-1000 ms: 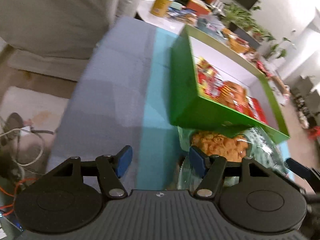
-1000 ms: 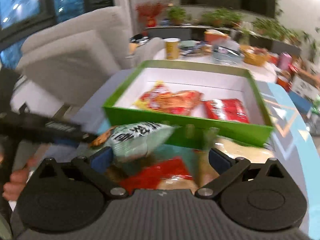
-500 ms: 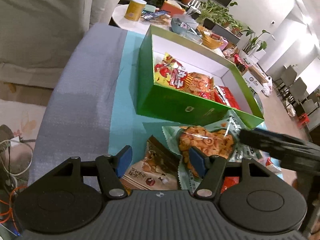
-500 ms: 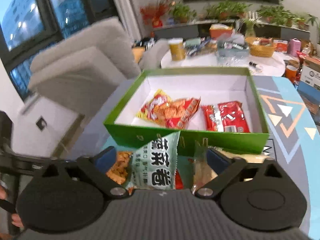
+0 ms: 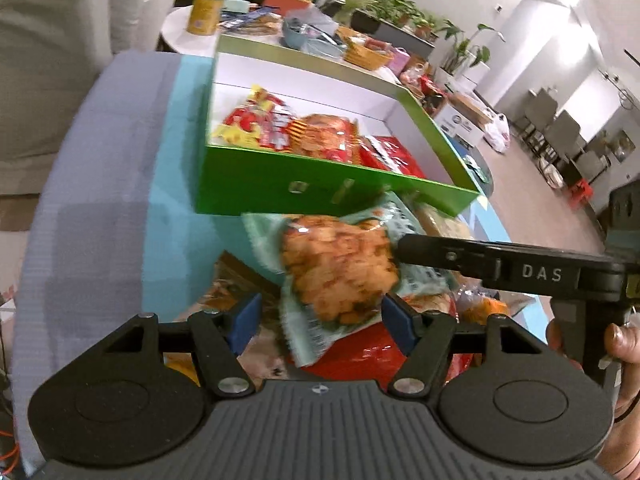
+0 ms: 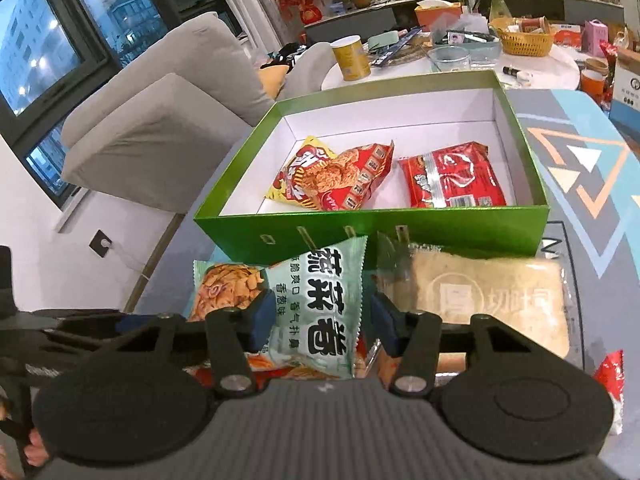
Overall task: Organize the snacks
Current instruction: 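Lift the green vegetable-cracker bag toward the green box with the right gripper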
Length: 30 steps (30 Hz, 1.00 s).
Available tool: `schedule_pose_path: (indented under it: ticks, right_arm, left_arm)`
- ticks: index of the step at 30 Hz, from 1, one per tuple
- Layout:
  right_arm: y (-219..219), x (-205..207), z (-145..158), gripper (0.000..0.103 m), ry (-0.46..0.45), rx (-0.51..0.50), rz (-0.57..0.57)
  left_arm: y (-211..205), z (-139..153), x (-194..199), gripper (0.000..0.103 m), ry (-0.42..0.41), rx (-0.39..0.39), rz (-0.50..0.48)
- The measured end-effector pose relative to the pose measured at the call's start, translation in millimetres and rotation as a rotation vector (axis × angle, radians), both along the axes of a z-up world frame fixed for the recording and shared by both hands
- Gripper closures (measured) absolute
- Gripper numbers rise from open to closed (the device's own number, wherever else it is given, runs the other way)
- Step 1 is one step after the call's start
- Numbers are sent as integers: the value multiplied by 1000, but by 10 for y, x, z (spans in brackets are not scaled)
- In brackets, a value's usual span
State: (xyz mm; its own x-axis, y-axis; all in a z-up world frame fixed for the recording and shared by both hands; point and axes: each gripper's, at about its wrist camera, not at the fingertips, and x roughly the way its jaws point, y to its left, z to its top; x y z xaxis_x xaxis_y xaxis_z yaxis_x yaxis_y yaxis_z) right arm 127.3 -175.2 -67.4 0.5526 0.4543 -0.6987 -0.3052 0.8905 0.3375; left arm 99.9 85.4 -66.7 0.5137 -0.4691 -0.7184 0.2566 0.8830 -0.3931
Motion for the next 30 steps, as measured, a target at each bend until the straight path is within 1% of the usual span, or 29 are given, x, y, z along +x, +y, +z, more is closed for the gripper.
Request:
schedule_pose_path:
  ticks: [1, 3, 6, 9, 10, 12, 15, 19, 22, 26, 28, 30]
  right_arm:
    - [6, 15, -8, 42, 4, 6, 4]
    - [9, 27, -16, 42, 13, 20, 10]
    - [34, 24, -6, 42, 15, 30, 36]
    - [69, 7, 44, 42, -5, 29, 53]
    - [68, 15, 68, 42, -5, 44, 61]
    - [64, 30, 115, 42, -7, 72, 61]
    - [68, 43, 222, 42, -45, 80, 49]
    - [-16, 130, 357, 42, -55, 138, 26]
    - [-66, 233, 432, 42, -59, 171, 9]
    - [-59, 391, 555, 42, -110, 164, -18]
    - [-56, 489, 574, 42, -119, 161, -32]
    - [-61, 559, 578, 42, -126, 160, -27]
  left_arm:
    - [-40, -1, -4, 48, -9, 11, -10]
    - [-123, 4, -7, 51, -37, 70, -9]
    - [-205, 83, -63, 59, -103, 119, -25]
    - [-253, 194, -83, 60, -160, 161, -34]
    - [-259, 224, -73, 60, -171, 167, -31]
    - [-248, 308, -55, 60, -194, 169, -21]
    - [-249, 467, -12, 59, -234, 158, -30]
    - [-285, 641, 66, 59, -292, 155, -33]
    - [-316, 732, 172, 60, -314, 142, -33]
    - [-372, 816, 367, 60, -363, 155, -33]
    - [-368, 828, 487, 60, -364, 152, -28]
    - [-325, 795, 553, 60, -332, 150, -10]
